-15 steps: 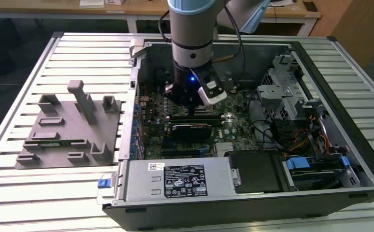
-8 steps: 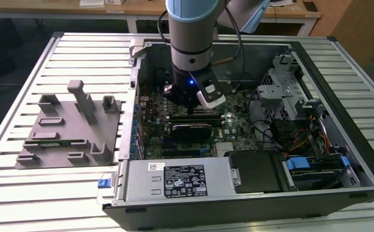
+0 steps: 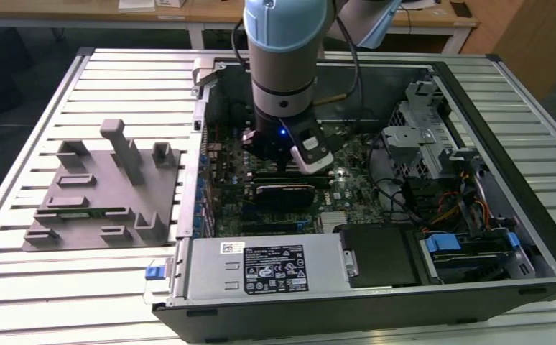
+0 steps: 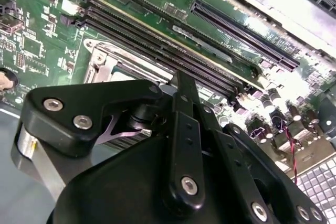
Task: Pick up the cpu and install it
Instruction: 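Install the second cpu locking lever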
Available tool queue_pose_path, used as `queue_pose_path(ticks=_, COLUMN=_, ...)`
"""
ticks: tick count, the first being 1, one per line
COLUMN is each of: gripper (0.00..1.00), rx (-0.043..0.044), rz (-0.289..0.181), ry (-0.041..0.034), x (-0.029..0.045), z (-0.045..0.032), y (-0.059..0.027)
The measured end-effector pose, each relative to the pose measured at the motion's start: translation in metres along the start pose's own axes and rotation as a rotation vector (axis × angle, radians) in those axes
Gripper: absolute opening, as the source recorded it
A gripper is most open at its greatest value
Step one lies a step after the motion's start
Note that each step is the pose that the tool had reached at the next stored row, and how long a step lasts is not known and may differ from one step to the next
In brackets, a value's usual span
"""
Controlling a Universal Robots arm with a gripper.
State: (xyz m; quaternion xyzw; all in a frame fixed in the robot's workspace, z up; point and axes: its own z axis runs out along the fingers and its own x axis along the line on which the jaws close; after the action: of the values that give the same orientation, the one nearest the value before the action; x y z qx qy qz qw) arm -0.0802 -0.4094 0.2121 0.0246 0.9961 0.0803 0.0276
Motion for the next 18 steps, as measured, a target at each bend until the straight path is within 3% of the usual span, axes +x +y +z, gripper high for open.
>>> queue_pose_path(ticks=13, gripper=0.11, rx=-0.0876, rz=0.005, ry=0.0039, x=0.0065, z=0.0066, y=-0.0125)
queue_pose_path(ticks=18, gripper=0.11, rx=-0.1068, rz=0.006, ry=0.0046, x=0.0115, z=0.0108, y=-0.014)
